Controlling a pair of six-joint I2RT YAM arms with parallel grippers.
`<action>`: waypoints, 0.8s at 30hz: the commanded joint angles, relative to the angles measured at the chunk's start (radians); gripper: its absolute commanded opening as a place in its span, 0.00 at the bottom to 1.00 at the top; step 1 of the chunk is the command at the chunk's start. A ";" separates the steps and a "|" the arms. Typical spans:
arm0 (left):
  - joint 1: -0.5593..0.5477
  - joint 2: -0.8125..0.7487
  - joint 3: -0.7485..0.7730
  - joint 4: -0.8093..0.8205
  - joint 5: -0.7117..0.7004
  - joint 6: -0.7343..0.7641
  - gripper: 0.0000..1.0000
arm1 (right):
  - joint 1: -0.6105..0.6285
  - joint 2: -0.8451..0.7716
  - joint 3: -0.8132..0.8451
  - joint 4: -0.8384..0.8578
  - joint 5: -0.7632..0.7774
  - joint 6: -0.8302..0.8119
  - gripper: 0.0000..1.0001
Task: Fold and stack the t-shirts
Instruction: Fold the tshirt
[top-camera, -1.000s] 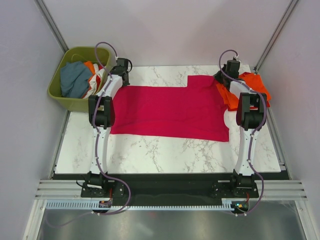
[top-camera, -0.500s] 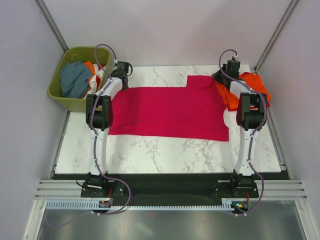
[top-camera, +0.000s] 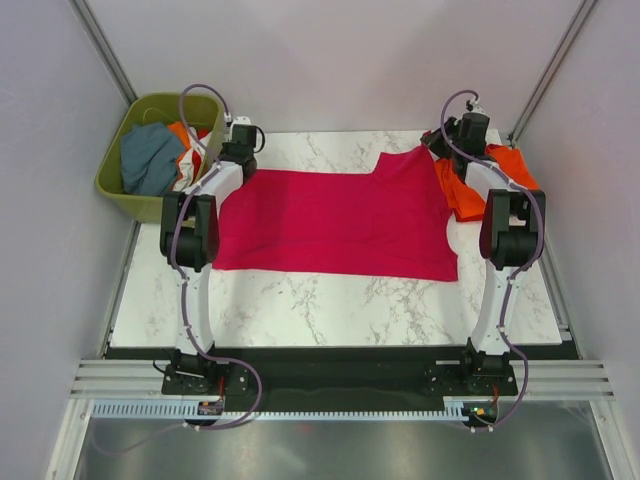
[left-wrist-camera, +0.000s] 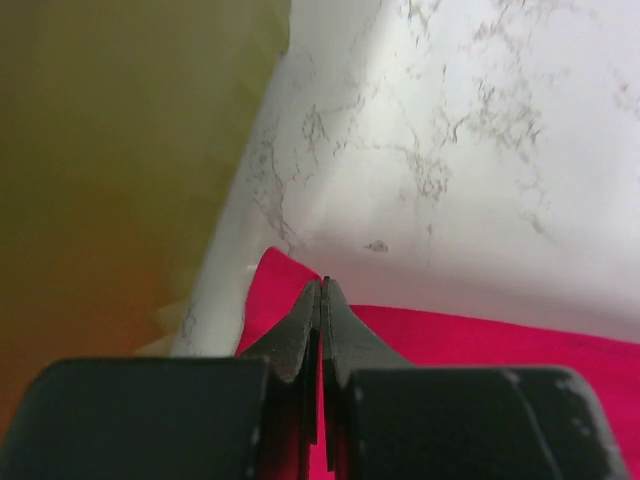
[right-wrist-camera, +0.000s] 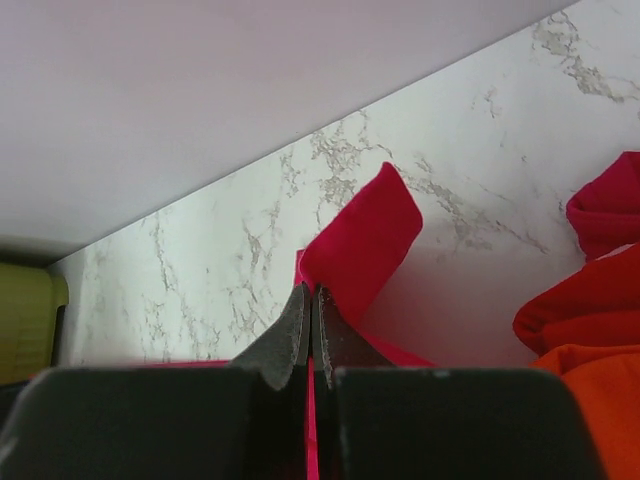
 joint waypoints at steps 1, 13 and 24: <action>-0.003 -0.085 -0.020 0.108 -0.050 -0.026 0.02 | -0.003 -0.085 -0.018 0.060 -0.036 -0.022 0.00; 0.000 -0.225 -0.233 0.266 -0.112 -0.049 0.02 | -0.003 -0.178 -0.149 0.008 -0.038 -0.016 0.00; 0.001 -0.301 -0.341 0.292 -0.107 -0.081 0.02 | -0.012 -0.318 -0.254 -0.101 0.008 -0.054 0.00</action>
